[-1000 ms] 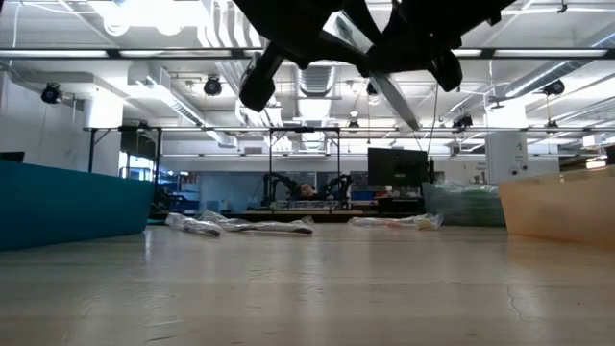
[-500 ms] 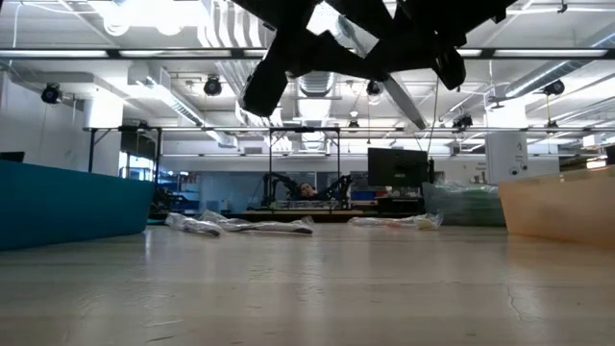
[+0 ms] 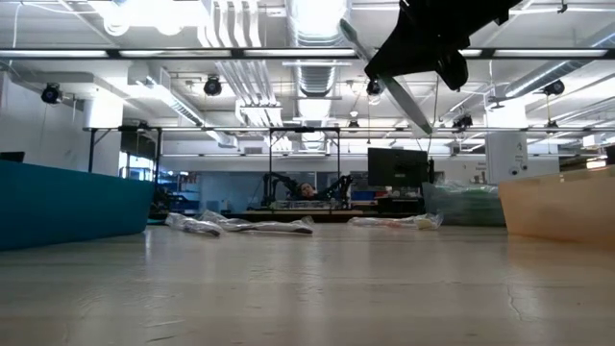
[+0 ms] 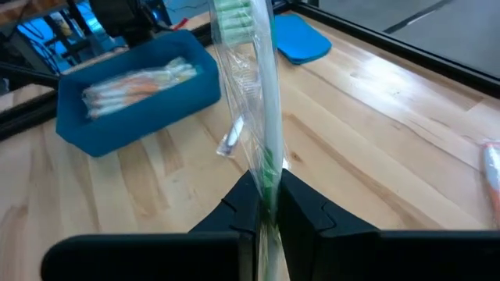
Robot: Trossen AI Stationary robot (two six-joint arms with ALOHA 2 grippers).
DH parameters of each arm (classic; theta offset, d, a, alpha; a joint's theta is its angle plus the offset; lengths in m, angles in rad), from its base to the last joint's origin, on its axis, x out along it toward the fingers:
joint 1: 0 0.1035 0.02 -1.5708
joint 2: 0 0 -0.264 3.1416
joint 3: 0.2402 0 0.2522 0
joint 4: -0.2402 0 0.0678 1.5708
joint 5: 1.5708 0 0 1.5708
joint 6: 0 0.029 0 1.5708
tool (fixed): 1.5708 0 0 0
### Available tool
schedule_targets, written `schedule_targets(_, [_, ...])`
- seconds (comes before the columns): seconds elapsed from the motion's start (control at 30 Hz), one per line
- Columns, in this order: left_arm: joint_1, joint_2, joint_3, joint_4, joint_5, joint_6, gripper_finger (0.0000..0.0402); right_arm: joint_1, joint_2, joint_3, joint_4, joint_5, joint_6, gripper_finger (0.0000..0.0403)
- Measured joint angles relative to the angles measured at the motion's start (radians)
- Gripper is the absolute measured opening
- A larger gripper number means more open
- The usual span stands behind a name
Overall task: Pick & Place Toothbrushes
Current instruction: Put the green toothbrush into the black bin
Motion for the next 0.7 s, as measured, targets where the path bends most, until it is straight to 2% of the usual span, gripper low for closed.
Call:
schedule_targets(0.1, [0.036, -0.060, -0.047, 0.021, 0.106, -0.163, 0.0156, 0.000, -0.004, 0.000, -0.014, 0.000, -0.001, 0.0023])
schedule_targets(0.17, [0.060, -0.101, -0.093, 0.082, 0.138, -0.248, 0.0150, 0.000, -0.004, 0.000, -0.015, 0.000, -0.010, 0.0023])
schedule_targets(0.5, [0.127, -0.305, -0.497, 0.603, 0.146, -0.419, 0.0125, -0.003, -0.004, 0.000, -0.030, 0.001, -0.027, 0.0023])
schedule_targets(0.7, [0.151, -0.419, -0.692, 0.738, 0.141, -0.532, 0.0117, -0.027, -0.005, 0.000, -0.059, 0.004, -0.101, 0.0023])
